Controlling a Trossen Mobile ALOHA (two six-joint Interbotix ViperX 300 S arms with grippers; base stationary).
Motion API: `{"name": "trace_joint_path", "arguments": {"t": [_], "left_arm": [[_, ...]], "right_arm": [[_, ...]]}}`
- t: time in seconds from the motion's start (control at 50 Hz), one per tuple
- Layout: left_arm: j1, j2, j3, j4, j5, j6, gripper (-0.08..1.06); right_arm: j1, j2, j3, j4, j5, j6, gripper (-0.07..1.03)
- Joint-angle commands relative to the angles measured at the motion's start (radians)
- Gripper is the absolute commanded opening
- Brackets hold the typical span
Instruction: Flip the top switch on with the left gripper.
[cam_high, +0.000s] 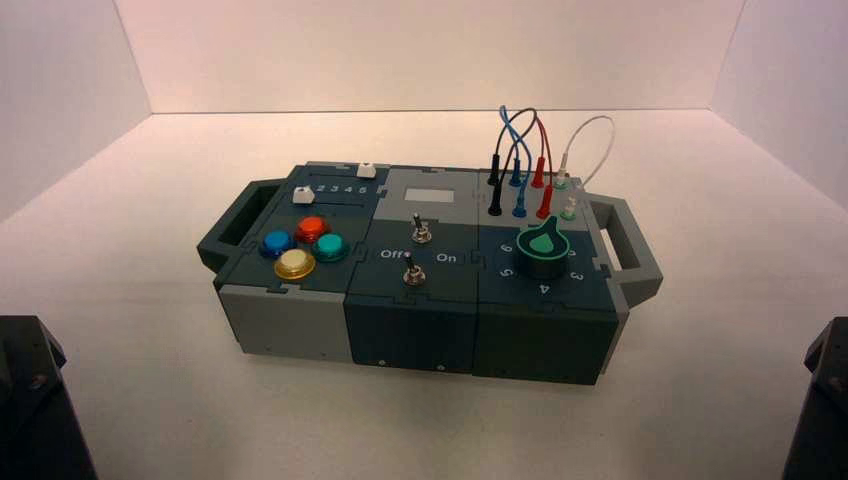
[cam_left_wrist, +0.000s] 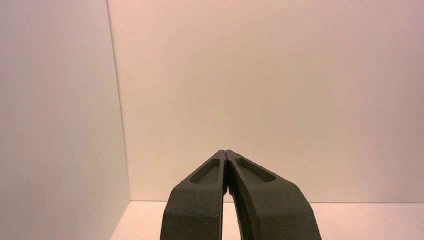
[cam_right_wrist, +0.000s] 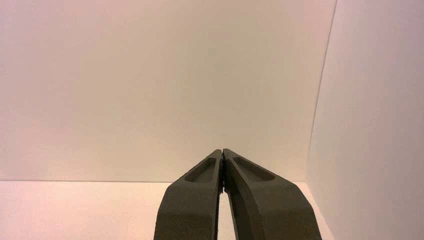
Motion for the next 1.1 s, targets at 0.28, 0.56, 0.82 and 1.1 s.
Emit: {"name": "trace_joint_path", "arguments": {"t": [0.28,0.56,0.82,1.1], "left_arm": [[-0.002,0.003,-0.021,-0.002,0.005,0.002,-0.03],[-0.031,0.011,-0.057,-0.002,0.163,0.003,-0.03],[-0.138,0.017,-0.089,-0.003,0.298,0.005,-0.03],[-0.262,0.058,-0.112,-0.028,0.439,-0.003,-0.03]], "right_arm": [[0.011,0.005,-0.032,0.002,0.005,0.002,-0.03],[0.054,0.021,-0.06,0.002,0.152,0.003,-0.03],[0.057,0.025,-0.091,0.012,0.318,0.026,-0.02],[0.08,0.115,-0.138,0.132,0.614,0.035,-0.02]]}}
